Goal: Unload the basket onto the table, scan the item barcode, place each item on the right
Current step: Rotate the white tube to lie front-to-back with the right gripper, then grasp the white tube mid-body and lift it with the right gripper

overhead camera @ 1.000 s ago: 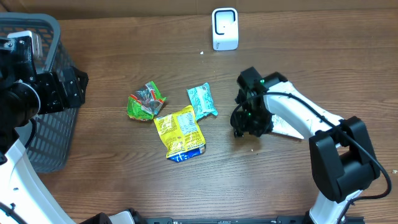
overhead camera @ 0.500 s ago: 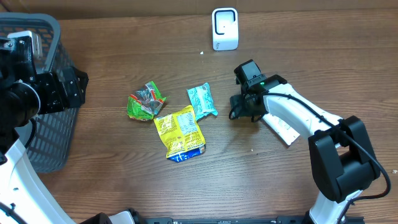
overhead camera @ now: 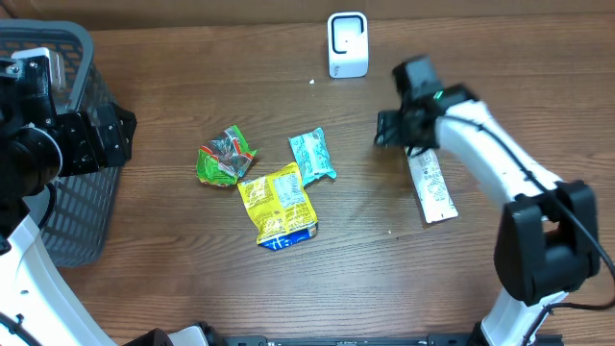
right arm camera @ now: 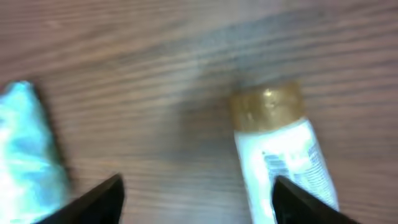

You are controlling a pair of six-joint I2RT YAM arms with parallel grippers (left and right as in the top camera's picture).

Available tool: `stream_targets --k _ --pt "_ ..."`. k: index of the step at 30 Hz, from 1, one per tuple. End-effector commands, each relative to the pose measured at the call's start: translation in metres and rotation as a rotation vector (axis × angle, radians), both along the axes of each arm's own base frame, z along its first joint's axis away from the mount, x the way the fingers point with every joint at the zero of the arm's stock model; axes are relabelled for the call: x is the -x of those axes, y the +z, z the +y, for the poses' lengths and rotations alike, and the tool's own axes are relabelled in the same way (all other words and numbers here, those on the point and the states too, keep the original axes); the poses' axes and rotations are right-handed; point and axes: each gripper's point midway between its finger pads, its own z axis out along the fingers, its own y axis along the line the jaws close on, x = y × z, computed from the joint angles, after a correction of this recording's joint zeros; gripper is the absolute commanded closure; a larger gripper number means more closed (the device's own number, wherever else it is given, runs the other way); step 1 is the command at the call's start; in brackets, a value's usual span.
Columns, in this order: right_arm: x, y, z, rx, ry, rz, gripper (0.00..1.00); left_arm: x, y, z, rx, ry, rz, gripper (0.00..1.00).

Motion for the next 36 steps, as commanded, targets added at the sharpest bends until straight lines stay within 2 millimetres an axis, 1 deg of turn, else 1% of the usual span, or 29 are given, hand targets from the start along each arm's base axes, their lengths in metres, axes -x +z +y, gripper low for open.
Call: stream_targets --k 1,3,4,5,6,7,9,10,14,19,21,23,25,28,32,36 --pt "-0.015 0.059 0.000 -0.130 0.018 -0.043 0.18 0.000 0.001 0.000 -0.003 -0.014 -0.007 0.00" --pt "-0.010 0.066 -0.018 -0.115 0.047 -0.018 0.13 0.000 0.001 0.000 -0.003 -0.014 -0.007 0.00" --pt "-0.007 0.064 -0.028 -0.103 0.077 -0.002 0.09 0.000 0.001 0.000 -0.003 -0.014 -0.007 0.00" --pt "-0.001 0.058 -0.040 -0.083 0.108 0.026 0.02 0.000 0.001 0.000 -0.004 -0.014 -0.007 0.00" --pt "0.003 0.051 -0.048 -0.071 0.132 0.050 0.00 0.000 0.001 0.000 -0.003 -0.014 -0.007 0.00" --pt "0.011 0.038 -0.058 -0.071 0.181 0.086 0.00 0.000 0.001 0.000 -0.003 -0.013 -0.007 0.00" --pt "0.021 0.020 -0.063 -0.112 0.247 0.127 0.00 0.000 0.001 0.000 -0.003 -0.014 -0.007 0.00" --pt "0.031 0.005 -0.065 -0.161 0.281 0.162 0.00 0.000 0.001 0.000 -0.003 -0.014 -0.007 0.00" --pt "0.046 -0.023 -0.072 -0.229 0.326 0.185 0.01 0.000 0.001 0.000 -0.004 -0.013 -0.007 0.00" --pt "0.060 -0.053 -0.070 -0.274 0.390 0.171 0.02 0.000 0.001 0.000 -0.003 -0.013 -0.006 0.00" --pt "0.063 -0.062 -0.071 -0.268 0.409 0.159 0.03 0.000 0.001 0.000 -0.003 -0.014 -0.006 0.00" --pt "0.061 -0.070 -0.071 -0.263 0.410 0.136 0.05 0.000 0.001 0.000 -0.003 -0.013 -0.006 0.00" --pt "0.057 -0.074 -0.067 -0.277 0.416 0.104 0.06 0.000 0.000 0.000 -0.003 -0.013 -0.005 0.00" --pt "0.054 -0.078 -0.059 -0.323 0.424 0.059 0.14 -0.001 0.000 0.000 -0.002 -0.014 -0.003 0.00" --pt "0.061 -0.086 -0.054 -0.354 0.428 0.054 0.20 -0.001 -0.001 0.001 -0.001 -0.014 -0.002 0.00" --pt "0.067 -0.085 -0.047 -0.406 0.421 0.065 0.29 -0.001 -0.001 0.001 -0.001 -0.014 -0.002 0.00"
